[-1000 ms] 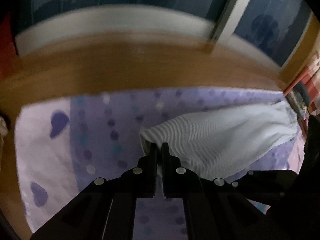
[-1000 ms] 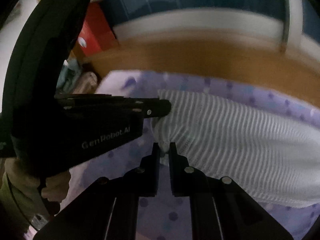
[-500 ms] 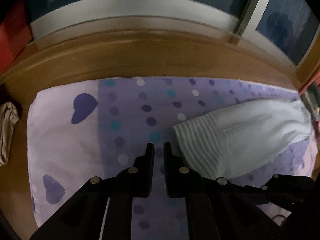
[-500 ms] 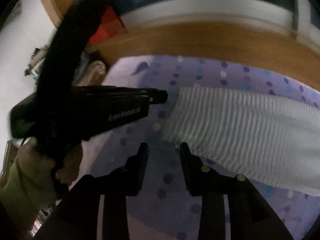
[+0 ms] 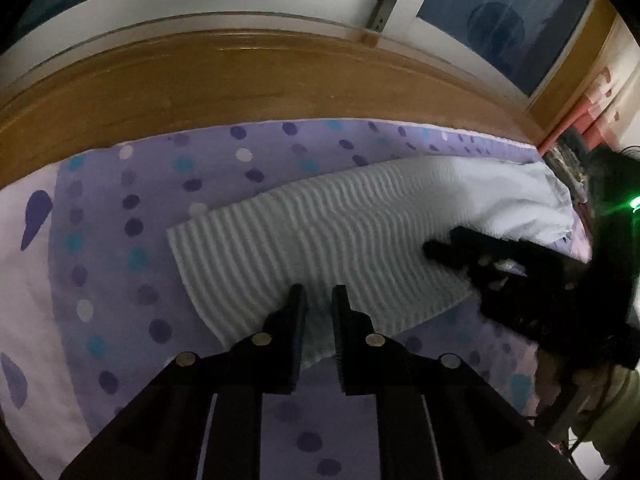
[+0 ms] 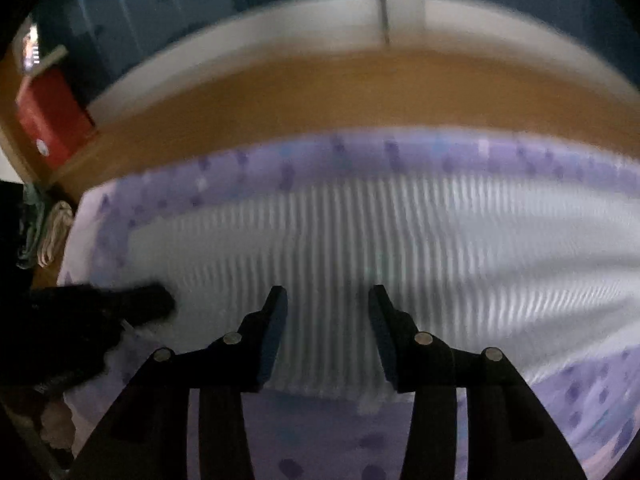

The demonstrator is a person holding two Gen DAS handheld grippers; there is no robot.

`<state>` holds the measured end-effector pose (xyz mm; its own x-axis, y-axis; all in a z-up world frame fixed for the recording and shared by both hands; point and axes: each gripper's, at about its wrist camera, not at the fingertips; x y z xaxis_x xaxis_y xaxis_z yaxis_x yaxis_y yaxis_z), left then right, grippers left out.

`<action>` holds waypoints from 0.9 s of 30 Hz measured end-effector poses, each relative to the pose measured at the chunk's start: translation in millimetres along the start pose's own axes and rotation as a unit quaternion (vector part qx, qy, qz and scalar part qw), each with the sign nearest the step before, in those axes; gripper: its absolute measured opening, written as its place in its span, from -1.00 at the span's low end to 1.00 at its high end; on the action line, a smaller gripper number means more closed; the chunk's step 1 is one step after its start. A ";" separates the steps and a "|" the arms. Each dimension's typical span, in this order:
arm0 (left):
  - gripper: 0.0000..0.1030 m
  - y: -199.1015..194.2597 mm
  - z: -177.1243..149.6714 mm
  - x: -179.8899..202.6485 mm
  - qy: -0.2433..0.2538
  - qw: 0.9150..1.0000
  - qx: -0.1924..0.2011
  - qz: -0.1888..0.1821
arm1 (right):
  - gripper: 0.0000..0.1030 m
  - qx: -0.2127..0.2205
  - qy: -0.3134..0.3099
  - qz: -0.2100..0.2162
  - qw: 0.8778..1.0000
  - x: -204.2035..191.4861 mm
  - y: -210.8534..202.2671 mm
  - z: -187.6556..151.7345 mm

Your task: Fold clothes

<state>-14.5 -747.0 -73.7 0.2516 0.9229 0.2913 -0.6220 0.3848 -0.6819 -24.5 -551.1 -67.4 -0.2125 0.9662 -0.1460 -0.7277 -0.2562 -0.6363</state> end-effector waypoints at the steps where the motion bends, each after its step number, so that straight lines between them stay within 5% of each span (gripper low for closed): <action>1: -0.75 -2.2 -0.9 -1.5 -0.005 1.000 -0.002 -0.001 | -0.14 0.006 -0.001 -0.001 1.000 -0.2 -5.1 -4.0; 9: -0.75 -4.1 -4.5 3.7 -0.001 1.000 -0.004 0.006 | -0.15 -0.006 0.034 0.038 0.999 9.6 -47.8 -26.0; 14: -0.71 -6.3 -3.3 14.8 0.013 1.000 -0.008 0.015 | -0.15 0.033 0.042 -0.017 0.998 54.2 -93.4 -33.1; 17: -0.65 -6.0 -0.7 25.6 -0.017 1.000 -0.019 -0.018 | -0.15 0.042 0.035 -0.055 0.997 92.6 -117.0 -37.2; 27: -0.64 24.6 -1.4 144.9 0.010 0.999 -0.031 -0.038 | -0.15 0.058 0.008 -0.097 0.994 223.5 -151.5 -33.2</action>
<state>7.7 -603.8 -49.3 0.3111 0.8909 0.3308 -0.5542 0.4528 -0.6984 59.9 -295.4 -28.8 -0.0508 0.9978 -0.0420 -0.8245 -0.0657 -0.5621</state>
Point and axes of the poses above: each gripper's, at about its wrist camera, not at the fingertips, and y roughly the way its jaws point, x to its right, z to its top, and after that the axes turned 14 degrees about x, right-handed
